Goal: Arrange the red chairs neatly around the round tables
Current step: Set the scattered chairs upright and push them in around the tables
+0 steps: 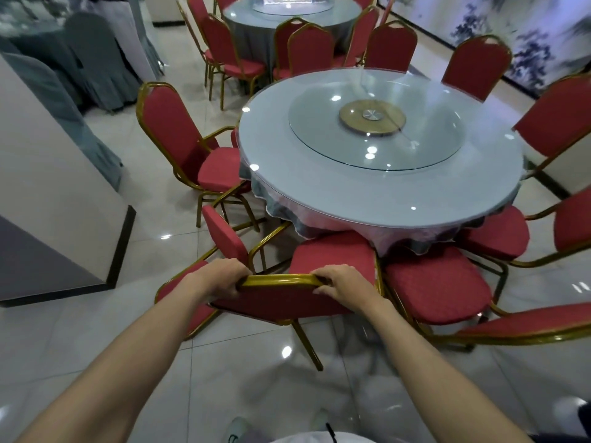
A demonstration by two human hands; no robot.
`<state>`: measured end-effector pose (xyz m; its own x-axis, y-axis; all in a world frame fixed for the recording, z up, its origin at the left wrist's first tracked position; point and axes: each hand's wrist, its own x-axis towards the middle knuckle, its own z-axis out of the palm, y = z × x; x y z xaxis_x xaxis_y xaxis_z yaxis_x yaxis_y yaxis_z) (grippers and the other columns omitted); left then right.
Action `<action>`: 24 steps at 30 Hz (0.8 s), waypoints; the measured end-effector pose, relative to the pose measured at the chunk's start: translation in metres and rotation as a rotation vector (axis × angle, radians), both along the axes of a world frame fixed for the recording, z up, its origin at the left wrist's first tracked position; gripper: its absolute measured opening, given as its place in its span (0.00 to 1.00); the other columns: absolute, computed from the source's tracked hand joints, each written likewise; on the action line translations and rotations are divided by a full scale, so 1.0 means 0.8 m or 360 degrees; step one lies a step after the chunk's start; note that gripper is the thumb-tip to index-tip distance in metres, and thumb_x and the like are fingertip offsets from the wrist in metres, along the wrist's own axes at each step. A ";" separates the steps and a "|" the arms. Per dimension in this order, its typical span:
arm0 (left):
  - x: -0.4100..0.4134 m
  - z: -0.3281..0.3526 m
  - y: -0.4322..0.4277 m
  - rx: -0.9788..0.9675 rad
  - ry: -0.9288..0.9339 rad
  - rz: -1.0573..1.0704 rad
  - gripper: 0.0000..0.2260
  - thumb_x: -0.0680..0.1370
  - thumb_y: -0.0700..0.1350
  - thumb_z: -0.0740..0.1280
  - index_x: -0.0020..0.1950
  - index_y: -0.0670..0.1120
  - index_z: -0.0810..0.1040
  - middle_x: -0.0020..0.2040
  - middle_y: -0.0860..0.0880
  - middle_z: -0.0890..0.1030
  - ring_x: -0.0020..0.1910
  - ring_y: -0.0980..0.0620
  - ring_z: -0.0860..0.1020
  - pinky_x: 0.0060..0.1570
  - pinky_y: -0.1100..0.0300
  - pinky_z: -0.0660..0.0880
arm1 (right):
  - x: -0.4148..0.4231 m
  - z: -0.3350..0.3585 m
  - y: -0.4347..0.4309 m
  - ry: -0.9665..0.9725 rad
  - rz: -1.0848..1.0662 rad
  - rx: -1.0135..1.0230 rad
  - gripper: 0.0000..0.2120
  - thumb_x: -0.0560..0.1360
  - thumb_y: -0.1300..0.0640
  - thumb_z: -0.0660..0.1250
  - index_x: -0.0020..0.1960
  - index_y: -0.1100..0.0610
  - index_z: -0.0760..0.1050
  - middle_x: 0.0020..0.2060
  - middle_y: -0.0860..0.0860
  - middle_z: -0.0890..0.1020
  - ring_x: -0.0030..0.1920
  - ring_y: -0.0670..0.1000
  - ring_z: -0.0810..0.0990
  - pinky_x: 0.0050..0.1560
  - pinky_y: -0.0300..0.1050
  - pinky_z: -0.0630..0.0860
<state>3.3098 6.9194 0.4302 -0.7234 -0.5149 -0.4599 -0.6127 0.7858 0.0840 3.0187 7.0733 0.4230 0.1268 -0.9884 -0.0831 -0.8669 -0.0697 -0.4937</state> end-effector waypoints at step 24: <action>0.125 -0.041 -0.044 -0.0137 0.0227 0.0024 0.07 0.73 0.47 0.70 0.41 0.57 0.74 0.41 0.56 0.79 0.44 0.52 0.81 0.41 0.54 0.79 | 0.163 -0.029 -0.026 0.0311 -0.0404 0.0095 0.17 0.72 0.55 0.78 0.60 0.49 0.82 0.53 0.48 0.86 0.55 0.51 0.83 0.56 0.50 0.79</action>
